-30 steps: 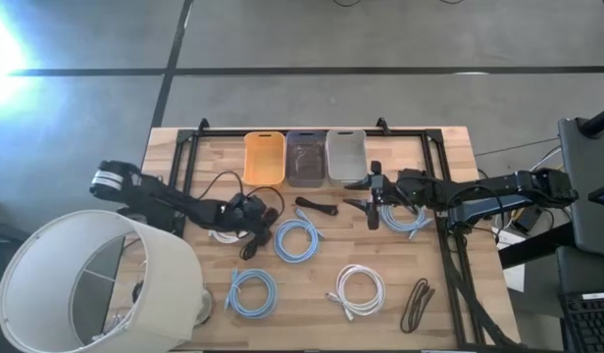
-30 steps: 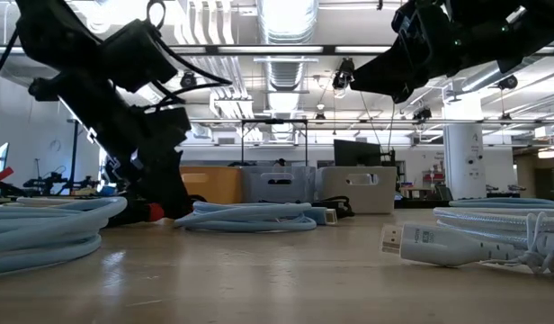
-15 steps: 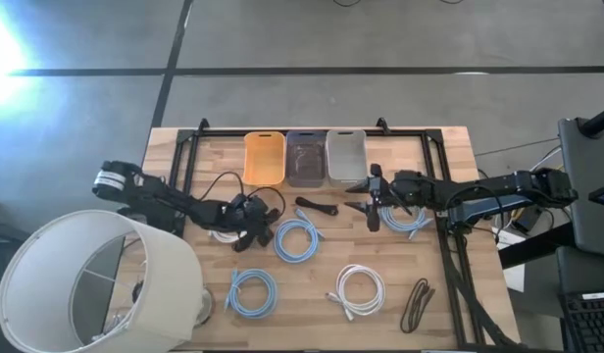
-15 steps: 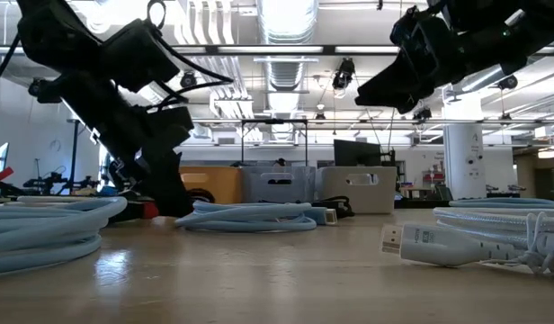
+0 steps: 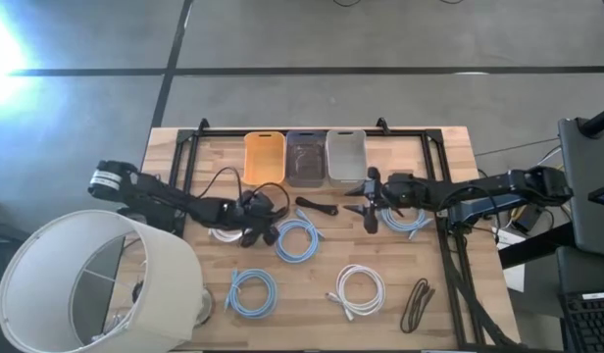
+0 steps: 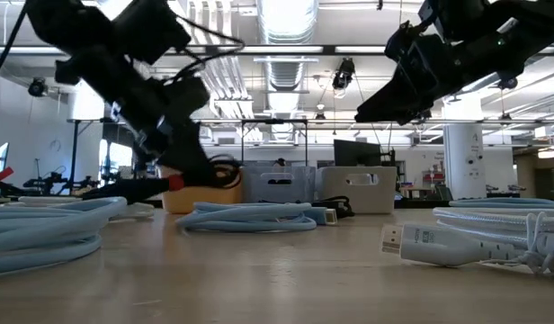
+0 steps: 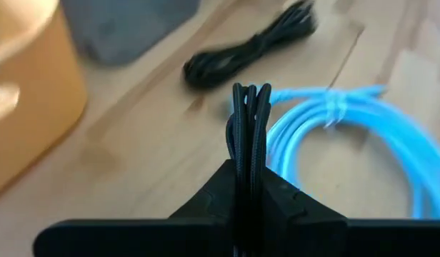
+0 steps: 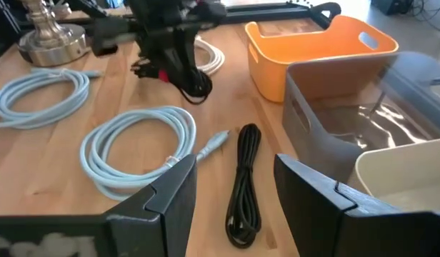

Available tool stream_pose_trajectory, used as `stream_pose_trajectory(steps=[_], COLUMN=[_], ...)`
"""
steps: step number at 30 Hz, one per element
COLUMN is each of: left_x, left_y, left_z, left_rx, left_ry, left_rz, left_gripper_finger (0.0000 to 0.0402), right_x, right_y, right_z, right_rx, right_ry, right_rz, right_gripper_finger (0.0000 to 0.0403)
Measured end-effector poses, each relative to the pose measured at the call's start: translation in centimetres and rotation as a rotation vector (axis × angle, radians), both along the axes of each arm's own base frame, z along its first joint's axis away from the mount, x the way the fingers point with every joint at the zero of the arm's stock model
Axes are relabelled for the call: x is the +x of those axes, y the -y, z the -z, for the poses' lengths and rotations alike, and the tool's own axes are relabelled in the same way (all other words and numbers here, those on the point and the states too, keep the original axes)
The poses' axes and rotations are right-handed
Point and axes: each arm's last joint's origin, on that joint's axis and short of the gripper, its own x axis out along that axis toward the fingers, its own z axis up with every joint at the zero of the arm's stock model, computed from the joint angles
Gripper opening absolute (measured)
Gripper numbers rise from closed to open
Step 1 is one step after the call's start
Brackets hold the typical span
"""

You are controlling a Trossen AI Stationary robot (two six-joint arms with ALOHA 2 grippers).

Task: Pick & Place USB Port
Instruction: Put the middle black usb cable into the yellow bin

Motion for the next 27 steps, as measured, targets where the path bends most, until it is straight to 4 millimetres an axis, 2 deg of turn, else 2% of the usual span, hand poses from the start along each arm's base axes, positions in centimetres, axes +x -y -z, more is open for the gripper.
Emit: stream_pose_trajectory(steps=[7, 13, 21, 27], left_x=[1.9, 3.2, 3.8, 3.6], left_y=[-0.1, -1.2, -4.1, -7.1], left_z=[-3.1, -5.5, -7.4, -8.0], left_rx=[0.105, 0.154, 0.251, 0.311], left_ry=[0.067, 0.106, 0.124, 0.108], left_rz=[0.025, 0.013, -0.122, -0.258], left_gripper_finger=[0.0034, 0.0038, 0.0039, 0.0035], right_x=[0.6, 0.8, 0.8, 0.8], right_y=[0.1, 0.1, 0.1, 0.1], right_z=[-0.1, 0.0, 0.1, 0.1], right_rx=[-0.009, -0.008, -0.008, -0.008], right_ry=[-0.008, -0.016, -0.017, -0.017], right_rz=[-0.004, -0.004, -0.004, -0.004], right_gripper_finger=[0.0185, 0.0185, 0.0185, 0.0185])
